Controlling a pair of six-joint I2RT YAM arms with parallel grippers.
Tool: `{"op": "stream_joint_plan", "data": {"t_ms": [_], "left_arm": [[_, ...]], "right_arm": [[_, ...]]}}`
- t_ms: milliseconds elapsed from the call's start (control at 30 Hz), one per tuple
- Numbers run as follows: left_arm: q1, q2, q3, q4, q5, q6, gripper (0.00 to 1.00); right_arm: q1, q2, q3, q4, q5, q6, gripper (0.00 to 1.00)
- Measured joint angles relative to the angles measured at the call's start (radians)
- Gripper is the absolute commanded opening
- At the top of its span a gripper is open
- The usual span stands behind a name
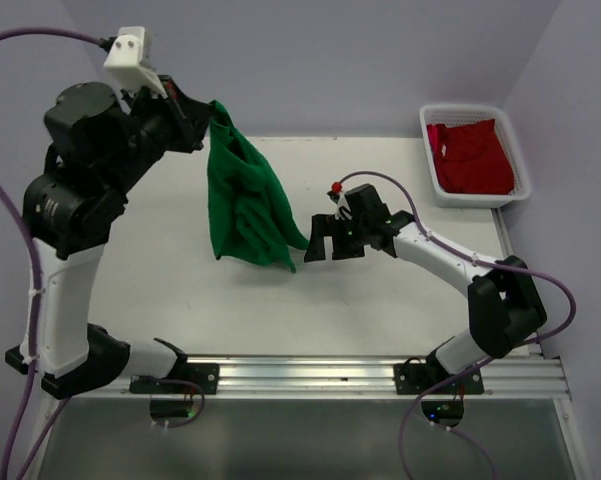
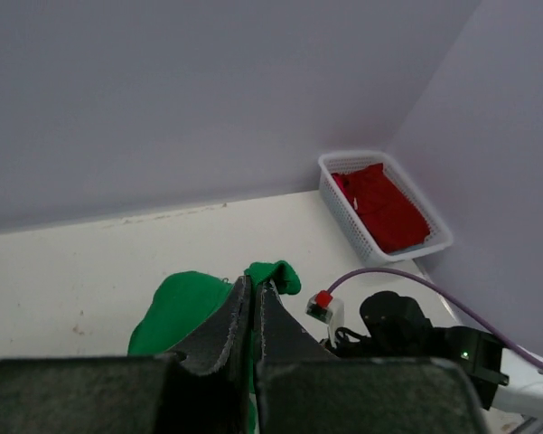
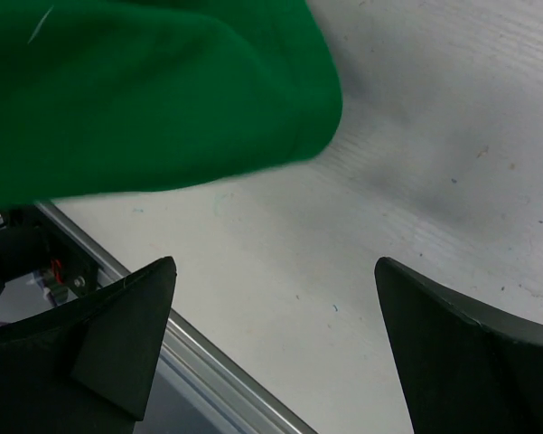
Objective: Fold and stack the t-shirts
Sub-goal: Flatten out the tshirt
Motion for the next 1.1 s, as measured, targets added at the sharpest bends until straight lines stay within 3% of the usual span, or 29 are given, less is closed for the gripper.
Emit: {"op": "stream_joint_plan", "data": {"t_ms": [233,533,833,1100], "left_arm": [[0.0,-0.105,-0.033,0.001,0.064,-0.016,0.0],[0.0,-0.051,-0.207,0.002,0.084,-0.033,0.0],[0.0,-0.068,-0.409,0.049,-0.04,-0.034,0.0],[0.0,0.034,-0.291,0.105,-0.064,-0.06,0.0]], "right_arm": [[0.0,0.0,0.002,-0.021,0.056,-0.005,0.96],[0.0,0.0,-0.022,0.024,0.031,0.003,0.96],[0.01,-0.006,-0.097,0.108,-0.089,0.029,0.95],[0.141,0.001,-0.129,0.16,-0.111,0.057,0.94]]}}
